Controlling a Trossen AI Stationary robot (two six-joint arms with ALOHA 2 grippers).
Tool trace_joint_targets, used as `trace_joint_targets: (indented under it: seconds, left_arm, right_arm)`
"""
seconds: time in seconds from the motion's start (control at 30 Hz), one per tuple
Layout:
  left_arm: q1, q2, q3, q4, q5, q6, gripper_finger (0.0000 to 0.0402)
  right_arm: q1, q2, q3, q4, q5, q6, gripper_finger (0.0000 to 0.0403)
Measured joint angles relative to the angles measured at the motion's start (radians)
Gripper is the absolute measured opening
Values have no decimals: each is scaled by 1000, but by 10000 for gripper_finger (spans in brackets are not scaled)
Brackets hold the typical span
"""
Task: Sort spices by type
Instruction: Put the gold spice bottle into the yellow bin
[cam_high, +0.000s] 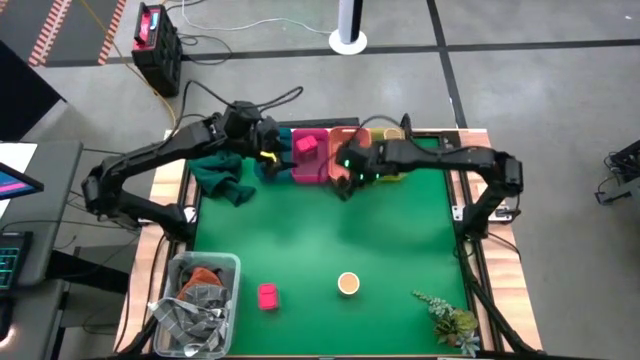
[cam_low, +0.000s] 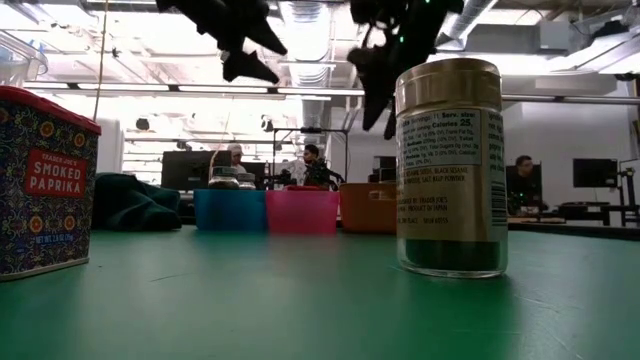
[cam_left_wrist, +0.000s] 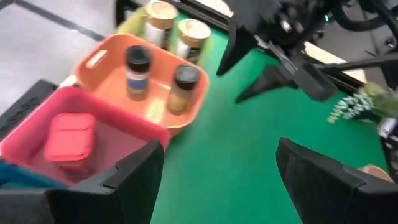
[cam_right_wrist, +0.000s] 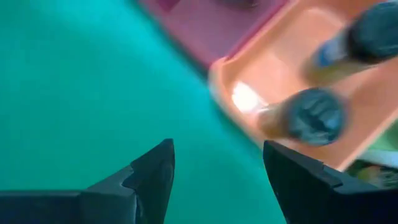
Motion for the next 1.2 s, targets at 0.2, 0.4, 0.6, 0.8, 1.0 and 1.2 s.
trace_joint_targets:
  seconds: [0.2, 0.4, 0.6, 0.8, 1.0, 1.2]
  left_arm:
    - [-118, 0, 0, -23, -18, -6, 295]
    - [-245, -10, 0, -44, -120, -74, 295]
    - [-387, -63, 0, -5, -240, -96, 295]
    - [-437, -37, 0, 54, -285, -40, 295]
    - [-452, 30, 0, 211, -62, -86, 295]
    - [-557, 114, 0, 386, 80, -86, 295]
  right_arm:
    - [182, -25, 0, -2, 2, 94, 270]
    - [339, -67, 0, -13, 86, 222, 270]
    - [483, -97, 0, -3, 101, 293, 270]
    - [586, -95, 0, -3, 102, 380, 271]
    - [657, -95, 0, -21, 105, 522, 271]
    - [741, -95, 0, -83, 106, 661, 271]
